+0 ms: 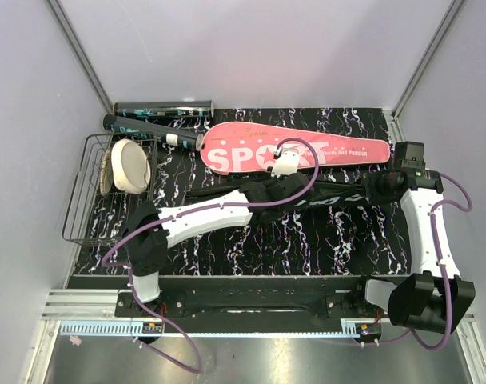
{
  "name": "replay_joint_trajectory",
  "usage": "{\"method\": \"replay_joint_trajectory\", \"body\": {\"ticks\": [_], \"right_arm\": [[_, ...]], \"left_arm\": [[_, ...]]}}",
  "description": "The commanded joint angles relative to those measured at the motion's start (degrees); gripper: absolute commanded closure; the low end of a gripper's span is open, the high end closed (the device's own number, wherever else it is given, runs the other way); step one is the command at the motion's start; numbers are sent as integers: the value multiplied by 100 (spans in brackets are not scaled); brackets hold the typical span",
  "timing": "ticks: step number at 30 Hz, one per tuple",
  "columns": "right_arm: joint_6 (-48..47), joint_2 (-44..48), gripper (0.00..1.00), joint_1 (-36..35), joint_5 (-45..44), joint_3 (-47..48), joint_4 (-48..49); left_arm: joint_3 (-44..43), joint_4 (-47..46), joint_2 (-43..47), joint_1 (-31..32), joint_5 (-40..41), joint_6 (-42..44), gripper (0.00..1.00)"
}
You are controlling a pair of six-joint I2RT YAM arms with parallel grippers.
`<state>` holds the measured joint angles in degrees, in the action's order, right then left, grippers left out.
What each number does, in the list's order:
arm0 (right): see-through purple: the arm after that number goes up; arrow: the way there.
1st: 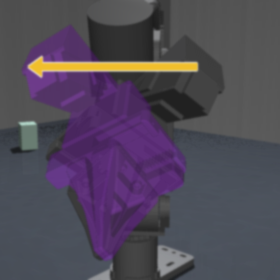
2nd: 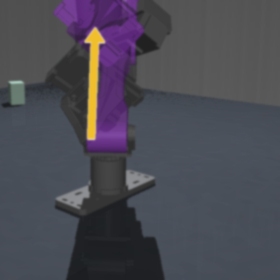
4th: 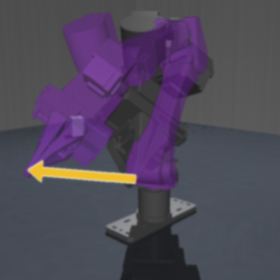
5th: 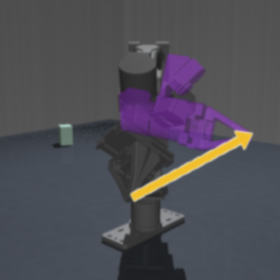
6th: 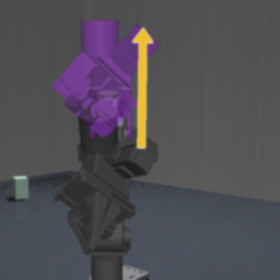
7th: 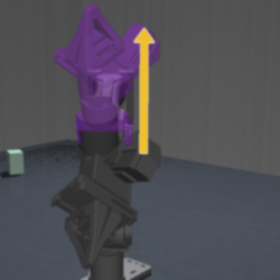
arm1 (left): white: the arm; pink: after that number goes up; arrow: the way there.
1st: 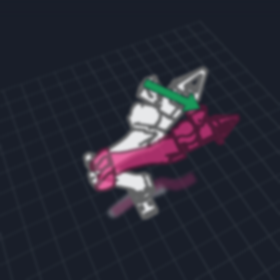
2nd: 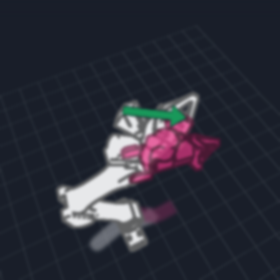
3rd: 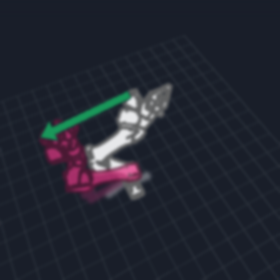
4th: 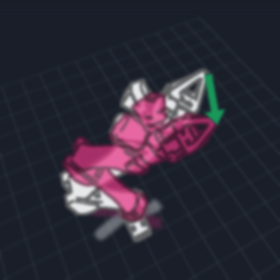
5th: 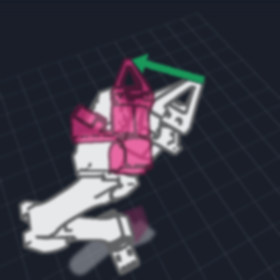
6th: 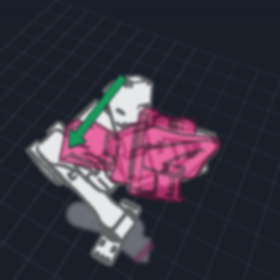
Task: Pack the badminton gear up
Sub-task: Zip the racket bag at the center of the board.
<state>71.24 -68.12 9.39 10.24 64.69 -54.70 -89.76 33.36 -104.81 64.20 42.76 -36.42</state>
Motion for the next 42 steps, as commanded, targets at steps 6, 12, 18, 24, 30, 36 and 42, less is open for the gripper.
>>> {"method": "replay_joint_trajectory", "body": {"ticks": [6, 12, 18, 24, 30, 36, 42], "right_arm": [[171, 132, 100, -7, 523, 71, 187], [171, 132, 100, -7, 505, 71, 170], [188, 115, 100, -7, 479, 88, 170], [232, 167, 100, -7, 321, 97, 135], [232, 185, 100, -7, 233, 106, 135], [232, 158, 100, -7, 268, 97, 152], [355, 106, 100, -7, 618, 237, 126]], "left_arm": [[-341, -164, -65, 13, 408, -75, 89], [-315, -164, -57, -13, 610, -145, 100], [-324, 381, 57, -101, 848, -891, 100], [256, 434, 619, -346, 663, -1418, 100], [1223, 276, 1472, -830, 355, -1674, 100], [2338, -1933, 2350, -963, -2113, -413, 85], [3376, -4257, 2782, -620, -2765, -51, 17]]}}
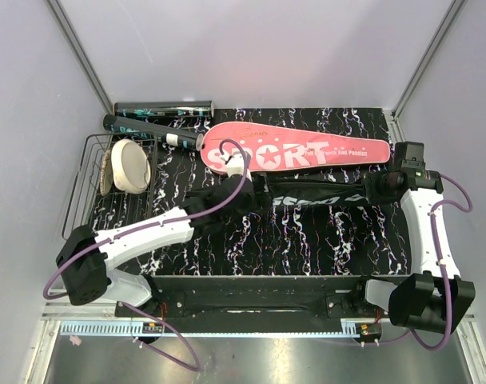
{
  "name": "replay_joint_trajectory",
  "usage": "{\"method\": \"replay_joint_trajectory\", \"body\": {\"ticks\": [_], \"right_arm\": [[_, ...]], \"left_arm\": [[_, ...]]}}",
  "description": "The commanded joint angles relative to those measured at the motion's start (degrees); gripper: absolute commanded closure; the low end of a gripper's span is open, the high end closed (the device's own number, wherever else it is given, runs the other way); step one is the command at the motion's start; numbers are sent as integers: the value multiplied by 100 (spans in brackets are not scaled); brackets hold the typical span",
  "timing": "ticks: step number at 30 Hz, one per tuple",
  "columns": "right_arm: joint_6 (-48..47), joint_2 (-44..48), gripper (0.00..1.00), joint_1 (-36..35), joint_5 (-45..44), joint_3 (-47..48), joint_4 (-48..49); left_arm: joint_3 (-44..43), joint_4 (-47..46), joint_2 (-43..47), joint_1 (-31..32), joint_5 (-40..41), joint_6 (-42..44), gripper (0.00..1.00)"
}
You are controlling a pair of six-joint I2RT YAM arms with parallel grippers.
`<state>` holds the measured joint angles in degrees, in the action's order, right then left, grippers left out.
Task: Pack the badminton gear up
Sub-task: Zip the racket bag at the center of the board.
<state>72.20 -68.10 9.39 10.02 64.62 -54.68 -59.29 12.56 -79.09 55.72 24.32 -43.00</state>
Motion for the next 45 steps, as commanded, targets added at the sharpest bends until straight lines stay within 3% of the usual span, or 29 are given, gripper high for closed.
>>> {"method": "replay_joint_trajectory", "body": {"ticks": [1, 3, 7, 15, 26, 31, 45], "right_arm": [[285, 60, 100, -7, 694, 279, 89], [373, 42, 100, -7, 799, 323, 36], [452, 7, 100, 2, 870, 367, 36], [479, -46, 100, -7, 949, 420, 89], [470, -28, 100, -7, 1002, 420, 176], [470, -28, 100, -7, 1002, 394, 194], [444, -63, 100, -7, 1081, 350, 291]], "left_arm": [[365, -2370, 184, 246, -894, 670, 19], [278, -2328, 35, 202, -736, 549, 23], [233, -2538, -98, 158, -832, 293, 41], [-153, -2126, -484, 211, -507, 486, 46], [-136, -2591, -792, 202, -428, 477, 52], [-382, -2267, -906, 211, -50, 503, 53], [-338, -2442, -854, 255, 328, 600, 61]]}}
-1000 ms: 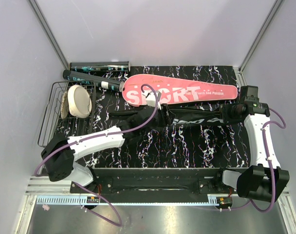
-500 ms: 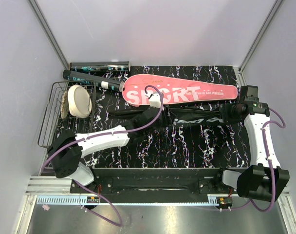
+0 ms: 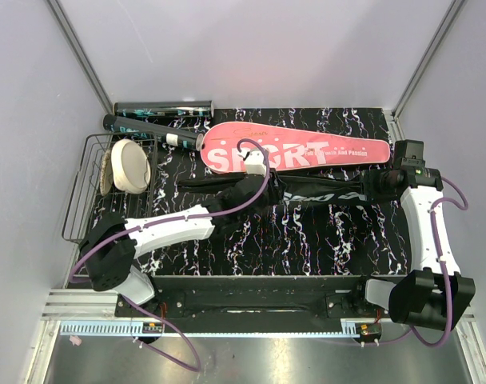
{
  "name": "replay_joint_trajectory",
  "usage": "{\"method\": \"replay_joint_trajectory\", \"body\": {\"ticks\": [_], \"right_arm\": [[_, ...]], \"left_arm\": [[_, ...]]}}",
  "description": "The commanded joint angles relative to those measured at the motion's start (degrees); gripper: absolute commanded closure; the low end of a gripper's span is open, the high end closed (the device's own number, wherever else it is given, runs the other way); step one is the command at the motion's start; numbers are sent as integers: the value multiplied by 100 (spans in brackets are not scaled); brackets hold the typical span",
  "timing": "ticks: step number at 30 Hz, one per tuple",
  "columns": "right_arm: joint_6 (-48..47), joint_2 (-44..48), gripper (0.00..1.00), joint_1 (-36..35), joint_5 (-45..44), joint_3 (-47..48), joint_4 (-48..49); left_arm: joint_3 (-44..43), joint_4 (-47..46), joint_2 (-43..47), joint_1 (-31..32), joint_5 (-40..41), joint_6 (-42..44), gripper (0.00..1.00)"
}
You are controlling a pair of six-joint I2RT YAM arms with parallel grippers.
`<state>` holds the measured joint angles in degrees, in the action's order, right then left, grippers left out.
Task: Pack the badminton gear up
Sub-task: Zip the racket bag at the center of the board.
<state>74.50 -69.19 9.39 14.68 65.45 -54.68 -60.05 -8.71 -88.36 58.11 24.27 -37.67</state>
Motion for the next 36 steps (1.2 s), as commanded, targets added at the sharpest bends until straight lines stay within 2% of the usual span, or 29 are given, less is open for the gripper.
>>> {"method": "replay_joint_trajectory", "body": {"ticks": [1, 6, 9, 10, 11, 18, 24, 30, 36], "right_arm": [[214, 54, 100, -7, 624, 258, 291], [197, 63, 100, -7, 598, 249, 300], [205, 107, 100, -7, 510, 223, 291], [205, 99, 100, -7, 492, 223, 291], [205, 99, 100, -7, 457, 205, 291], [197, 186, 100, -7, 185, 143, 300], [205, 256, 100, 2, -166, 100, 378], [126, 239, 100, 2, -422, 257, 379], [47, 195, 100, 2, -527, 310, 317]], "left_arm": [[-279, -307, 73, 16, 341, 76, 62], [-332, -184, 82, 43, 490, 23, 70], [-314, -79, 134, 69, 674, -65, 79], [-305, -9, 161, 69, 745, -126, 93], [-375, 149, 170, 61, 954, -344, 100], [-718, 1659, 284, 61, 1694, -1137, 100], [-763, 2496, 494, -10, 2231, -1427, 100], [141, 3067, 1223, -484, 2521, -1647, 100], [1249, 3867, 2515, -1564, 2487, -1656, 100]]}}
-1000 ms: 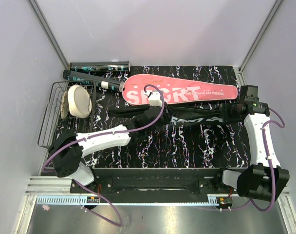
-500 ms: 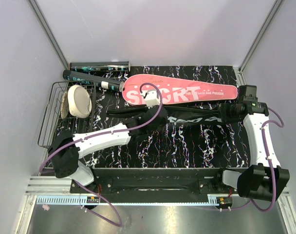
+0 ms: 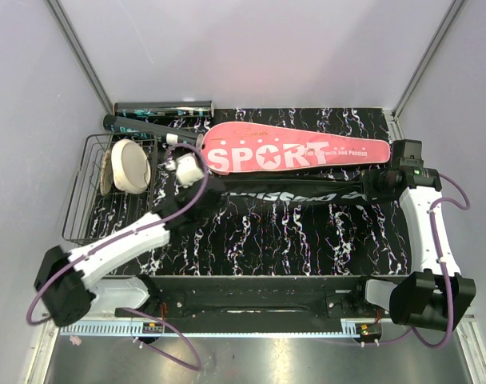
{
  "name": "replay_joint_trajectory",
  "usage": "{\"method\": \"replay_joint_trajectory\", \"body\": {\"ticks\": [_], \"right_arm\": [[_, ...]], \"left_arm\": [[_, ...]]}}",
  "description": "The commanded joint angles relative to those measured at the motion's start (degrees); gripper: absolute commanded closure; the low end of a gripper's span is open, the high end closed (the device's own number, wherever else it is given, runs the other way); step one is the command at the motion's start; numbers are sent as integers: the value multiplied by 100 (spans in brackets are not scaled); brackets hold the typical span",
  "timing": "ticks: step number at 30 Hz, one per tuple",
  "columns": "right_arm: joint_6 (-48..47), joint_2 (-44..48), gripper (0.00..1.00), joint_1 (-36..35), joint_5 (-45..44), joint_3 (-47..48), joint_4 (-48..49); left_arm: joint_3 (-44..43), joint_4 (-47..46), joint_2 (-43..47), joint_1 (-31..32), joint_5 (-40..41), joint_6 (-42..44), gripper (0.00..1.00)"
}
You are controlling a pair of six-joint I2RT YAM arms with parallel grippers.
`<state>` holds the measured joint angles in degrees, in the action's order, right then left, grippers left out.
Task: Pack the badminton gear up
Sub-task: Zip the racket bag at the center of the board, then place the racket bag at the center of the board.
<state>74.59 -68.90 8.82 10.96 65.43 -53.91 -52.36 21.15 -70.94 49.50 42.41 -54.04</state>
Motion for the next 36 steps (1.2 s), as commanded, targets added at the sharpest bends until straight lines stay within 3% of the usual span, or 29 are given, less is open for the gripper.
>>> {"method": "replay_joint_trajectory", "body": {"ticks": [1, 10, 15, 21, 23, 27, 32, 36], "right_arm": [[4, 158, 100, 59, -156, 321, 249], [-260, 97, 100, 155, -332, 646, 232], [-471, 26, 100, 234, -472, 813, 240], [-1470, 53, 100, 234, -77, 814, 1765], [-1841, -122, 100, 217, 466, 840, 2470], [-2333, -825, 100, 42, 1074, 1548, 3640], [-2791, -2212, 100, 50, 882, 3009, 3186], [-2835, -2610, 100, 146, 828, 2670, 3729]], "left_arm": [[646, 952, 1018, -1044, 602, 68, 100], [1280, 1550, 1626, -2399, -180, 333, 100], [1342, 1516, 1653, -2691, -374, 561, 100], [1351, 646, 1706, -2691, -1076, 1360, 100], [1150, 505, 1575, -2691, -1278, 1414, 100], [536, -328, 1032, -2691, -1753, 1396, 100], [-800, -638, -357, -2691, -1764, 1528, 100], [-2169, -165, -2067, -2848, -1736, 1756, 100]]}}
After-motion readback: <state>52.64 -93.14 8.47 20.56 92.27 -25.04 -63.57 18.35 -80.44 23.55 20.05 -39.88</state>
